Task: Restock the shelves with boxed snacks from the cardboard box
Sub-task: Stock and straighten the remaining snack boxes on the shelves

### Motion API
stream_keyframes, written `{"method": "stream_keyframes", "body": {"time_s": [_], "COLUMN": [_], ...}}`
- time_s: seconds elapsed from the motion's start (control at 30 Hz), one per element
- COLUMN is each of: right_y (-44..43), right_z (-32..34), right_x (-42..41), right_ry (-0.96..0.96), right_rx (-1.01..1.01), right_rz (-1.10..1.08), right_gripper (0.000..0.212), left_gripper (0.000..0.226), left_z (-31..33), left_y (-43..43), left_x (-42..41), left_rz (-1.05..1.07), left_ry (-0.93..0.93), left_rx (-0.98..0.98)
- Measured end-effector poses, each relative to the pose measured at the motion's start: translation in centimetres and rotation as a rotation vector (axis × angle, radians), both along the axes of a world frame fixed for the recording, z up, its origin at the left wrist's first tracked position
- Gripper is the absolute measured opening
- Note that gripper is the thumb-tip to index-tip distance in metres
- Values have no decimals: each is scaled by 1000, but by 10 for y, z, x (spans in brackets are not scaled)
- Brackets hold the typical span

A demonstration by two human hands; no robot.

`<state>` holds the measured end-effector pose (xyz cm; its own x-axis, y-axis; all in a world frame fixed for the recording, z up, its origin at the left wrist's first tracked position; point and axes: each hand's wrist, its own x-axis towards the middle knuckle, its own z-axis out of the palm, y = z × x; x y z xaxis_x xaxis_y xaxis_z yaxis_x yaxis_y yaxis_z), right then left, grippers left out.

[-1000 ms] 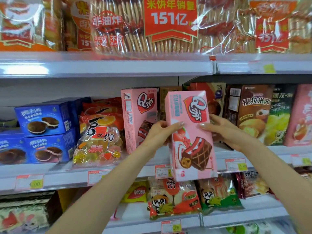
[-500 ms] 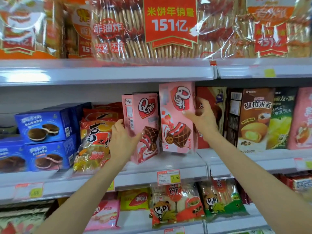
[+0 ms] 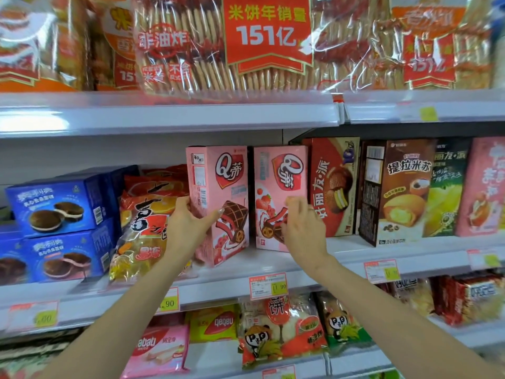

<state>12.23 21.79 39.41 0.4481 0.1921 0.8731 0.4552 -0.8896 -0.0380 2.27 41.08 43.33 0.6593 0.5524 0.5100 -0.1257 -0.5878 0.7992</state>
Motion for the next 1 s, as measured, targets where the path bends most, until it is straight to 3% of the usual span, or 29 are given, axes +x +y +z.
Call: {"method": "stream_keyframes", "body": {"time_s": [0.27,0.57,0.7,0.8,0.9,1.0], "right_y": [14,33,28,14,-11,-37], "right_z": [3,10,12,18,24,23], "right_x": [38,87,78,73,50,18], "right_ry": [227,353,435,600,545,417], "right_rx": [-112,-178,-165,24,240,225], "right_rz": [-4,41,42,205,336,369], "right_gripper": [93,97,70,58,42,36], "left_gripper": [60,56,60,60,62,61], "left_z": [2,1,1,1,0,-2], "left_y": [0,0,-1,-6,-14,-28], "left_x": [-17,-23,-17,-7,13,41], "left_rz": [-16,-76,-103,-122,-138,-176], "left_ry": [-61,-103,-115,-110,-78,-21], "left_rx": [-52,-122,-92,-91,-96,-98]}}
